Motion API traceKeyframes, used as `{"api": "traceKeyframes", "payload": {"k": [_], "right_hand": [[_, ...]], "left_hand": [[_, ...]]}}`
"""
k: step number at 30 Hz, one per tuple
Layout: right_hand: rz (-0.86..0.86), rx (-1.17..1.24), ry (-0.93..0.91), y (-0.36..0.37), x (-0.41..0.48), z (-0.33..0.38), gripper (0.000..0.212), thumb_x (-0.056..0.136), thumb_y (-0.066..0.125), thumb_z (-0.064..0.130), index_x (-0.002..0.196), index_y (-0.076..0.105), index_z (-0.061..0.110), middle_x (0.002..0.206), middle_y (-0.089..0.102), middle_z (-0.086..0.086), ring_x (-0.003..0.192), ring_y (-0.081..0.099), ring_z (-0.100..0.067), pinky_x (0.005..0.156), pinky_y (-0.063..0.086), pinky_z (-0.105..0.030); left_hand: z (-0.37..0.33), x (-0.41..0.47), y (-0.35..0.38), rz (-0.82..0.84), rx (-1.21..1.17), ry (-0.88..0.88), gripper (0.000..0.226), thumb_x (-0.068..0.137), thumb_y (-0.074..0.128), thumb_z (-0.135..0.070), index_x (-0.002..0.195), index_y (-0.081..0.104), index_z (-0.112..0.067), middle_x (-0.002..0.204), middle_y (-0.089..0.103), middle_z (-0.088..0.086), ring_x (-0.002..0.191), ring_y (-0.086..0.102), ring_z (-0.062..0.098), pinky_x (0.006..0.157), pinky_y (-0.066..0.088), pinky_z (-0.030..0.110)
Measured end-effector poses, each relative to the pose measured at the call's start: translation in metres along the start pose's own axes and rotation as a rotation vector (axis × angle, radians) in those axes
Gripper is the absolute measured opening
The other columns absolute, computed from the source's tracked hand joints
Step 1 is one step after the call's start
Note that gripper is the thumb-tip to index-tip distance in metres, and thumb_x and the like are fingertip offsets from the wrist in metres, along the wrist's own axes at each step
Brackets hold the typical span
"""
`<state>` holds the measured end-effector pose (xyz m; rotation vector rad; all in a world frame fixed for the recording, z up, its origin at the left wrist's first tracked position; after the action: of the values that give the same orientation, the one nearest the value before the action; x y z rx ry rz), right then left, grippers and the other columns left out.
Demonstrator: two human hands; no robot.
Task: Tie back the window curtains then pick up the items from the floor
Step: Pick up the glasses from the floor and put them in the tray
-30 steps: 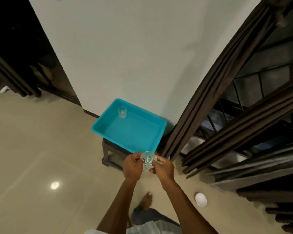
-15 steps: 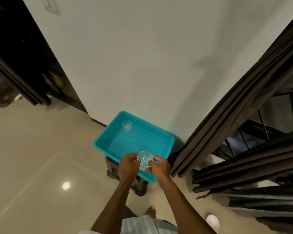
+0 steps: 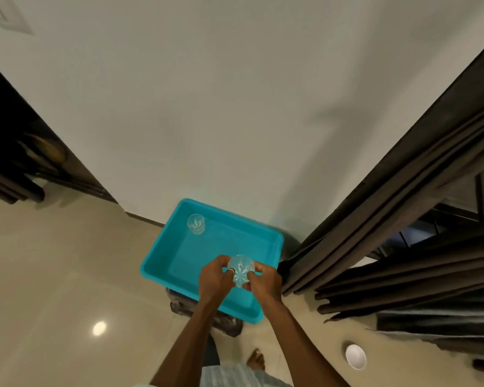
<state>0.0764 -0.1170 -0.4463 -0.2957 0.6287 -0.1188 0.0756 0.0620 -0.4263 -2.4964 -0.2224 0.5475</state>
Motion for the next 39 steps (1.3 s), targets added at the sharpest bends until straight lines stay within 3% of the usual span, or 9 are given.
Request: {"api": "traceKeyframes", "payload": {"k": [9,15,20,22,25,28,31,36,39], "right_hand": [[-0.127,-0.134,0.063,0.059,0.034,0.021,0.028,0.098,0.064,0.017,0.125,0.070,0.013,0.112,0.073,0.000,0.092,0.073,-0.020,0.080,0.064,-0.039],[-0.090,-0.136,0.178,0.094,0.087,0.007,0.024,0.092,0.056,0.009,0.104,0.073,0.020,0.096,0.071,-0.001,0.085,0.073,-0.024,0.078,0.063,-0.046],[-0.068,-0.116,0.261,0.123,0.144,-0.031,0.034,0.074,0.049,0.021,0.098,0.072,0.026,0.099,0.072,-0.002,0.085,0.072,-0.025,0.075,0.063,-0.048],[-0.058,-0.108,0.280,0.133,0.166,-0.047,0.031,0.072,0.050,0.023,0.095,0.070,0.028,0.100,0.072,0.000,0.087,0.072,-0.025,0.076,0.062,-0.048],[-0.015,-0.064,0.277,0.143,0.183,-0.045,0.029,0.071,0.050,0.020,0.092,0.066,0.030,0.099,0.069,0.002,0.092,0.070,-0.025,0.083,0.060,-0.051],[0.049,-0.029,0.289,0.153,0.196,-0.046,0.034,0.074,0.050,0.020,0.104,0.065,0.030,0.105,0.068,0.004,0.098,0.068,-0.022,0.087,0.060,-0.051],[0.079,-0.008,0.299,0.159,0.207,-0.052,0.031,0.086,0.052,0.011,0.110,0.061,0.028,0.105,0.065,0.005,0.100,0.067,-0.022,0.088,0.060,-0.053],[0.132,0.007,0.288,0.164,0.221,-0.054,0.040,0.092,0.050,0.007,0.124,0.057,0.030,0.110,0.063,0.009,0.101,0.066,-0.017,0.088,0.060,-0.051],[0.154,0.019,0.286,0.167,0.228,-0.054,0.045,0.092,0.046,0.002,0.121,0.054,0.035,0.107,0.061,0.013,0.098,0.064,-0.014,0.091,0.060,-0.049]], "left_hand": [[0.038,0.077,-0.004,0.119,0.061,-0.046,0.036,0.093,0.062,-0.028,0.128,0.064,-0.022,0.120,0.070,-0.003,0.100,0.070,0.018,0.090,0.058,0.040],[0.086,0.137,0.022,0.254,-0.037,-0.146,0.056,0.079,0.048,-0.036,0.131,0.062,-0.022,0.124,0.070,0.003,0.100,0.071,0.024,0.089,0.058,0.048],[0.099,0.173,0.041,0.335,-0.130,-0.237,0.074,0.070,0.044,-0.032,0.142,0.053,-0.018,0.136,0.061,0.009,0.111,0.066,0.034,0.091,0.057,0.049],[0.094,0.183,0.046,0.370,-0.193,-0.302,0.069,0.068,0.045,-0.029,0.136,0.057,-0.022,0.126,0.062,0.003,0.103,0.068,0.030,0.078,0.061,0.040],[0.088,0.197,0.060,0.433,-0.270,-0.373,0.036,0.066,0.046,-0.027,0.096,0.060,-0.038,0.096,0.061,-0.010,0.097,0.065,0.025,0.082,0.059,0.044],[0.098,0.211,0.076,0.474,-0.316,-0.434,0.041,0.074,0.052,-0.025,0.112,0.061,-0.038,0.112,0.060,-0.004,0.108,0.062,0.025,0.088,0.057,0.044],[0.106,0.225,0.089,0.498,-0.302,-0.444,0.030,0.087,0.056,-0.015,0.089,0.051,-0.044,0.103,0.058,-0.006,0.105,0.060,0.024,0.095,0.054,0.047],[0.119,0.240,0.107,0.534,-0.246,-0.443,0.047,0.096,0.051,-0.005,0.138,0.050,-0.026,0.119,0.049,-0.005,0.111,0.055,0.023,0.100,0.052,0.049],[0.119,0.247,0.110,0.543,-0.236,-0.425,0.052,0.098,0.050,-0.005,0.147,0.042,-0.020,0.122,0.046,-0.004,0.111,0.052,0.021,0.101,0.051,0.048]]}}
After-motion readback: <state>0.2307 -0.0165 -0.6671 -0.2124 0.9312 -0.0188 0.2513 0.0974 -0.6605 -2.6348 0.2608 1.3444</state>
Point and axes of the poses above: each hand's wrist, its own x-axis towards the middle knuckle, its own y-axis out of the palm, z = x × y, the point moved 10 cm from there along x, towards the middle knuckle
